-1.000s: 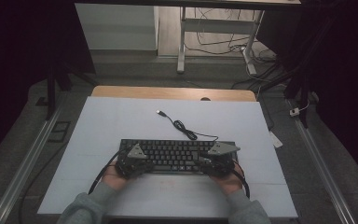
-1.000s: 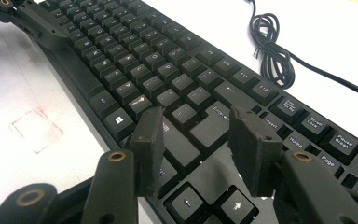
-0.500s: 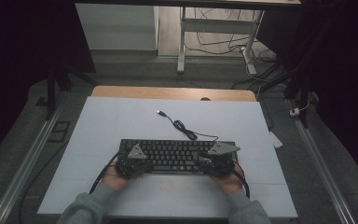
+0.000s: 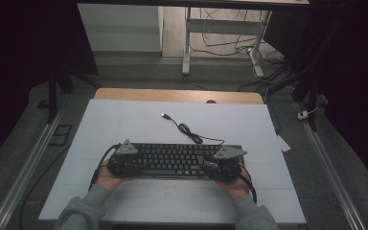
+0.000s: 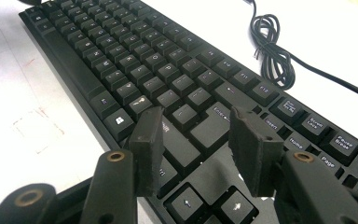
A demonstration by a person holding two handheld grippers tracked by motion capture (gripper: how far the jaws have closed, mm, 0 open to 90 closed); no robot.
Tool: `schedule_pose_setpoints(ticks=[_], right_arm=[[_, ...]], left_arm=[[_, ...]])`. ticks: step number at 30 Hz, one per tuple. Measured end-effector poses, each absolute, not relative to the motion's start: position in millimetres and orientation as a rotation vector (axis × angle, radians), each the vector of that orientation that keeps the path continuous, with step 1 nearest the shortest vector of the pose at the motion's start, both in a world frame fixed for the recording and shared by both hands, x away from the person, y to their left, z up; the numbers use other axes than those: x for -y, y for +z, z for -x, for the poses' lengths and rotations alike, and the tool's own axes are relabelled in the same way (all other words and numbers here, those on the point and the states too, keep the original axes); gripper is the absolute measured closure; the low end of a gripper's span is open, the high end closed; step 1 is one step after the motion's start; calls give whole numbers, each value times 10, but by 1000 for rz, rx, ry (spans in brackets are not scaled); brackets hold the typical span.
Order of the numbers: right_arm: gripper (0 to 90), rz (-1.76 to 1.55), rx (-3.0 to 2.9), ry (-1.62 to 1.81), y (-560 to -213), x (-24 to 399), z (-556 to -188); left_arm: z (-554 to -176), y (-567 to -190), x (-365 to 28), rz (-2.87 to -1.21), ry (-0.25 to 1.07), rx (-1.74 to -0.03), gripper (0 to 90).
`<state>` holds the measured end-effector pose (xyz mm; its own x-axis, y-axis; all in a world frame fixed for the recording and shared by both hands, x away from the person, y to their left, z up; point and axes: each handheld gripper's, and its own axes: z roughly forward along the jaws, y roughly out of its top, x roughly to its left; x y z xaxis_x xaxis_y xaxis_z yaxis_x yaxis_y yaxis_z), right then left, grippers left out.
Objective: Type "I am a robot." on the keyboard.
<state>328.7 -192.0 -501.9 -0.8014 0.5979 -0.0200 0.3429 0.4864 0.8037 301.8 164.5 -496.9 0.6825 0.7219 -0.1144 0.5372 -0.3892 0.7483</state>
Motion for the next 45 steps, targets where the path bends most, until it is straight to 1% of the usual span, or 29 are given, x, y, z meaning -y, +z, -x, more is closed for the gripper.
schedule_pose_setpoints(ticks=[6, 11, 25, 31, 34, 39, 45], right_arm=[[550, -797, -2435, 1224, -5020, 1924, -3291], [548, -793, -2437, 1215, -5022, 1918, -3288], [548, -796, -2439, 1206, -5025, 1917, -3290], [548, -793, -2443, 1203, -5028, 1913, -3290], [547, -793, -2443, 1202, -5028, 1913, -3290], [547, -794, -2443, 1201, -5029, 1913, -3290], [546, -797, -2444, 1201, -5030, 1910, -3290]], left_arm=[[-3049, -4963, -1731, -2077, 290, -1012, 402], [-3058, -4957, -1767, -2075, 289, -1027, 388], [-3061, -4945, -1798, -2070, 301, -1036, 391], [-3080, -4961, -1842, -2073, 309, -1052, 412], [-3086, -4969, -1864, -2072, 315, -1060, 442], [-3101, -4994, -1889, -2082, 317, -1065, 526], [-3121, -5045, -1914, -2110, 321, -1080, 688]])
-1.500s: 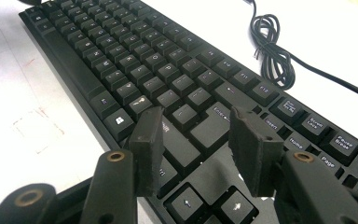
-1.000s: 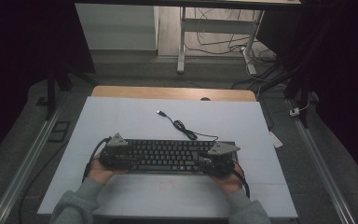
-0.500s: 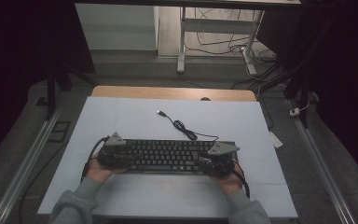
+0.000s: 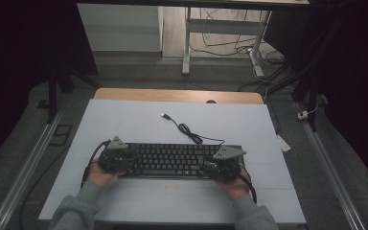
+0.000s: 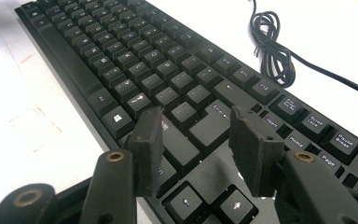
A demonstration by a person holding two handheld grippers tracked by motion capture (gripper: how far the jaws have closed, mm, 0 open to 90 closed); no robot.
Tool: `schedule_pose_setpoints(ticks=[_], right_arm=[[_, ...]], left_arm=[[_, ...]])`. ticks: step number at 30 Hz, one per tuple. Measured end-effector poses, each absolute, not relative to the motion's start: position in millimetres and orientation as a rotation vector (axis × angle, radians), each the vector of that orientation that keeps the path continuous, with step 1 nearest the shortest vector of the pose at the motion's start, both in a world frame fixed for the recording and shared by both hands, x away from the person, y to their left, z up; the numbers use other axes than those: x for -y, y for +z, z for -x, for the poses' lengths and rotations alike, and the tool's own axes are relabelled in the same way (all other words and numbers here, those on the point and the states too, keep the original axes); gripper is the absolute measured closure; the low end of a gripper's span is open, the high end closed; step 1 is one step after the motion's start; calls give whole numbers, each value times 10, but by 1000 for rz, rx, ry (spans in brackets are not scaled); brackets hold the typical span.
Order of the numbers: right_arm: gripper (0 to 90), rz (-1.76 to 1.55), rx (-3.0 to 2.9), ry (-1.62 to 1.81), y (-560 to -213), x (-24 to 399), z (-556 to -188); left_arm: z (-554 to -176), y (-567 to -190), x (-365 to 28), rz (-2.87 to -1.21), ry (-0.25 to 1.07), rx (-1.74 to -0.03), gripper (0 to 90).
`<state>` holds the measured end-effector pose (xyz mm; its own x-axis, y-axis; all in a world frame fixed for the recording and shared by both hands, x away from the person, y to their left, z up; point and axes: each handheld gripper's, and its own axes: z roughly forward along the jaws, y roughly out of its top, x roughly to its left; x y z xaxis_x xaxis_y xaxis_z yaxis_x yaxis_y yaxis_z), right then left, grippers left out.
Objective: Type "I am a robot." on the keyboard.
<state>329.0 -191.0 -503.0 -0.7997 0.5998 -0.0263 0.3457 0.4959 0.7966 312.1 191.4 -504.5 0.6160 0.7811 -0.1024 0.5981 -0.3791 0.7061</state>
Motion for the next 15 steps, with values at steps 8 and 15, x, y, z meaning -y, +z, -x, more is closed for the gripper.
schedule_pose_setpoints(ticks=[8, 15], right_arm=[[545, -799, -2442, 1200, -5034, 1906, -3290], [544, -796, -2443, 1198, -5037, 1904, -3291]], left_arm=[[-3144, -5097, -1924, -2137, 323, -1095, 862], [-3169, -5150, -1921, -2154, 327, -1116, 888]])
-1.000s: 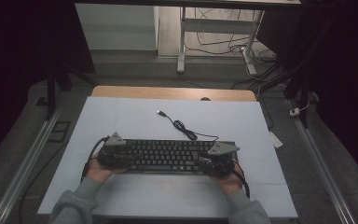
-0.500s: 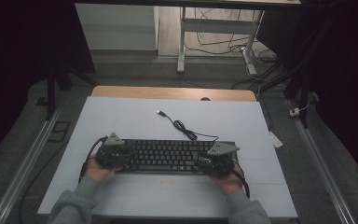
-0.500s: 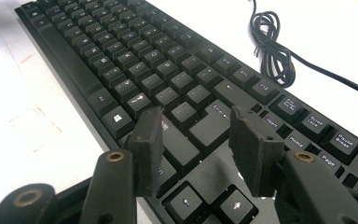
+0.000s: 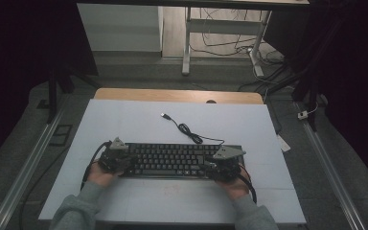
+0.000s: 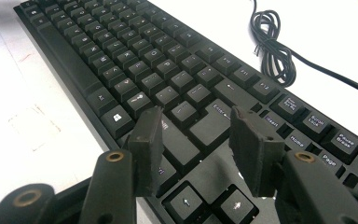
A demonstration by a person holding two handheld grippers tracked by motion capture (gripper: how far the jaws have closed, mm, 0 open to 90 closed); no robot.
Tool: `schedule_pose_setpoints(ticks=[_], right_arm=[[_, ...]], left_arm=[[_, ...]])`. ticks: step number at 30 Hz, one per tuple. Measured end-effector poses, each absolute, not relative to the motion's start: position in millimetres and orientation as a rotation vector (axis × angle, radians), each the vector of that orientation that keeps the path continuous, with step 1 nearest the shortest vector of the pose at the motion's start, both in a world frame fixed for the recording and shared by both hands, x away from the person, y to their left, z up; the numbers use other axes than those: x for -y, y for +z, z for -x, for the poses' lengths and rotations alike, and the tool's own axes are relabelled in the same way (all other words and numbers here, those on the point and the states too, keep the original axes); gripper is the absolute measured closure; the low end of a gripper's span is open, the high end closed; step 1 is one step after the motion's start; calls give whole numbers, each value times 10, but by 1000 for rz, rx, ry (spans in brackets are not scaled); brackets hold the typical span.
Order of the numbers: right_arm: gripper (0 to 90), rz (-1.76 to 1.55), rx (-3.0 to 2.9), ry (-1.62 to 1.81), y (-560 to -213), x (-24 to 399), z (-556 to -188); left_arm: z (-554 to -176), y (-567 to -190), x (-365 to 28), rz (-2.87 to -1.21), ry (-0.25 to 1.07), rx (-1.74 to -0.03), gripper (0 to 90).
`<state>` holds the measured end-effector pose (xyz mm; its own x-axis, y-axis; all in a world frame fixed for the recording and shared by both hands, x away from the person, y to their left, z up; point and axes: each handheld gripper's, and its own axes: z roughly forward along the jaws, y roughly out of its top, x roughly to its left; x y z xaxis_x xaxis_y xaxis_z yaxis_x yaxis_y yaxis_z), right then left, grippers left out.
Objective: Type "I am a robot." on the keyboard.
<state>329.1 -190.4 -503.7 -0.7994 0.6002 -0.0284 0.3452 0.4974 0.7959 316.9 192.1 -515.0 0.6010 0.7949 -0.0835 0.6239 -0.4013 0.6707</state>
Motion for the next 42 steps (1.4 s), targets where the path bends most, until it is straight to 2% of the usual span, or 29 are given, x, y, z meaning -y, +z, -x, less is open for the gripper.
schedule_pose_setpoints(ticks=[13, 22, 24, 30, 32, 36, 42], right_arm=[[543, -793, -2444, 1196, -5041, 1900, -3292], [543, -792, -2445, 1196, -5040, 1898, -3291], [542, -793, -2443, 1199, -5038, 1900, -3291], [542, -794, -2442, 1200, -5035, 1905, -3291], [542, -796, -2441, 1200, -5034, 1906, -3292], [542, -797, -2443, 1198, -5036, 1906, -3293], [541, -796, -2444, 1197, -5038, 1905, -3294]], left_arm=[[-3189, -5212, -1888, -2185, 332, -1134, 888], [-3157, -5151, -1905, -2132, 351, -1103, 883], [-3142, -5107, -1926, -2107, 351, -1090, 836], [-3122, -5027, -1978, -2042, 327, -1085, 528], [-3121, -5018, -1987, -2036, 324, -1090, 463], [-3120, -5001, -2000, -2030, 321, -1095, 397], [-3116, -4982, -2005, -2028, 323, -1088, 366]])
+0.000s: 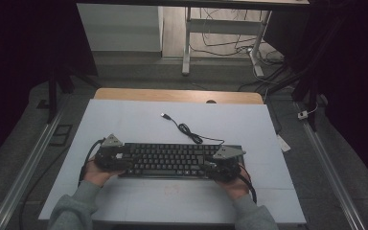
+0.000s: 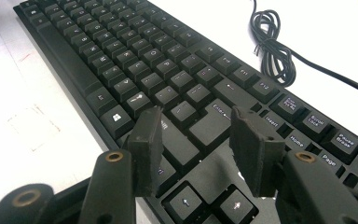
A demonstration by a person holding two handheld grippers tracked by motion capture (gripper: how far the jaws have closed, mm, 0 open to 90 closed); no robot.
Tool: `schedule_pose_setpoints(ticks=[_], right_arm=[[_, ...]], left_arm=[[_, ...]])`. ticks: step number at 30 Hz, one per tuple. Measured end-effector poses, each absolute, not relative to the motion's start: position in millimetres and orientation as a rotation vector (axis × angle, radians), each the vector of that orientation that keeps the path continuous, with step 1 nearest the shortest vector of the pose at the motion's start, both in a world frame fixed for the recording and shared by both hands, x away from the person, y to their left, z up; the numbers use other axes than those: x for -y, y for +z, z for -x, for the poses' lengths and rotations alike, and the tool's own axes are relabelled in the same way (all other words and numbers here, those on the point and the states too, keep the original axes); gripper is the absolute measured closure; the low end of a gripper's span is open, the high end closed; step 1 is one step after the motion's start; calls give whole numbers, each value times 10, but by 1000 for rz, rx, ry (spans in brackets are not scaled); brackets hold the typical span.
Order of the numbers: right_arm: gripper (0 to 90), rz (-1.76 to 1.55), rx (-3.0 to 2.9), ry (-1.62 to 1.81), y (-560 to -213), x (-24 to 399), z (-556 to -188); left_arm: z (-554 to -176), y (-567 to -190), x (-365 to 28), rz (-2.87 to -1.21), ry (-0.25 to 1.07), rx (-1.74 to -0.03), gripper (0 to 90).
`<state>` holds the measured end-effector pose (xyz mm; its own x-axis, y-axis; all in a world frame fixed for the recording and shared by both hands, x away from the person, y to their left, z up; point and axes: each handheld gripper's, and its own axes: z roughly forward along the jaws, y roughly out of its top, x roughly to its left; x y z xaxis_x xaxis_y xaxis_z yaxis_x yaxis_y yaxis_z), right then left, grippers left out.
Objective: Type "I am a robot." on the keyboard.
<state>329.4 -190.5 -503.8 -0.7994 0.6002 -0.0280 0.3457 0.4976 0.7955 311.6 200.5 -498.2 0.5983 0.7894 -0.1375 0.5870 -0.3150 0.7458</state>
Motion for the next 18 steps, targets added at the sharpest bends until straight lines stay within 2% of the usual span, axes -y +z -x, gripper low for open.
schedule_pose_setpoints(ticks=[18], right_arm=[[541, -791, -2443, 1193, -5037, 1905, -3294]], left_arm=[[-3094, -4960, -1954, -2041, 321, -1058, 357]])
